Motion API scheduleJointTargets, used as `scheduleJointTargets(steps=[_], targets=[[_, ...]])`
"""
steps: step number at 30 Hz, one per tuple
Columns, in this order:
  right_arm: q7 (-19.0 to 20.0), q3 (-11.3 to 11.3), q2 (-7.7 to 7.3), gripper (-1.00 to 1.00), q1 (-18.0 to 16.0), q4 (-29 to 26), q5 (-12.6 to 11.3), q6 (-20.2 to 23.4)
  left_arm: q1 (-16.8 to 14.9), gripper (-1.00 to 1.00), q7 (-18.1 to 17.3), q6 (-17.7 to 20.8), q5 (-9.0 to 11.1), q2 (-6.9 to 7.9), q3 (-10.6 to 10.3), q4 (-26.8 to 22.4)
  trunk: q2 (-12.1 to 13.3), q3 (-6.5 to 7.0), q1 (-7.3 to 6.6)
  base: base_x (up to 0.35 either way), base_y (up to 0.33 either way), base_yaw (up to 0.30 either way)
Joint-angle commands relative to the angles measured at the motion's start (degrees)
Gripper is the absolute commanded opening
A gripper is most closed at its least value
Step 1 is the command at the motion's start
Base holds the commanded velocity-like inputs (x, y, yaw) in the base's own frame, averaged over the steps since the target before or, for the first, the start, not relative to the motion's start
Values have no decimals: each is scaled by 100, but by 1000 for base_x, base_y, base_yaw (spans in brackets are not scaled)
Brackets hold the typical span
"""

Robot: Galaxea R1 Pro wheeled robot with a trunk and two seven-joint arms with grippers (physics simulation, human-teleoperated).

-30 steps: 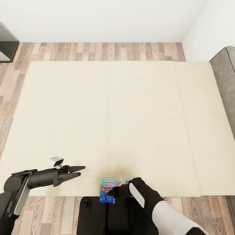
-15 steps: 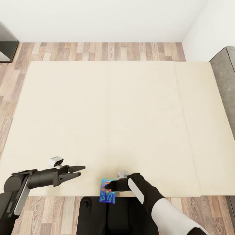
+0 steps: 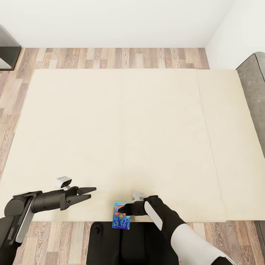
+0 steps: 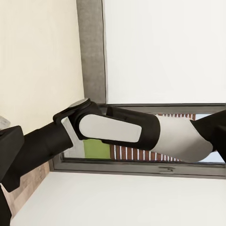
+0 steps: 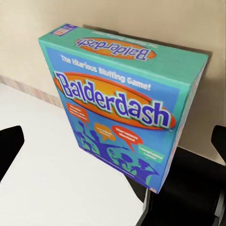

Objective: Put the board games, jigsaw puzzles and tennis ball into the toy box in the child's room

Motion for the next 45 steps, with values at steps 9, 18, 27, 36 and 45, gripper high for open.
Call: scheduleJointTargets(steps=[9,18,27,36,45], targets=[[20,-3,0,100,-1,21,7,-121,-1,100,-21,61,-3,3,1,-2,-9,-6,3,0,0,0],[18,-6,0,100,-1,23,-2,-128,0,100,-21,61,-6,3,7,-2,-9,-11,3,0,0,0],[21,-14,0,100,-1,25,-4,-119,-1,100,-21,61,-7,22,2,-2,-9,-38,3,0,0,0],[21,-22,0,100,2,39,-4,-120,3,100,-21,61,-1,56,0,-2,-9,-53,3,0,0,0],[18,-15,0,100,2,41,3,-121,4,100,-21,61,0,59,0,-2,-9,-55,3,0,0,0]])
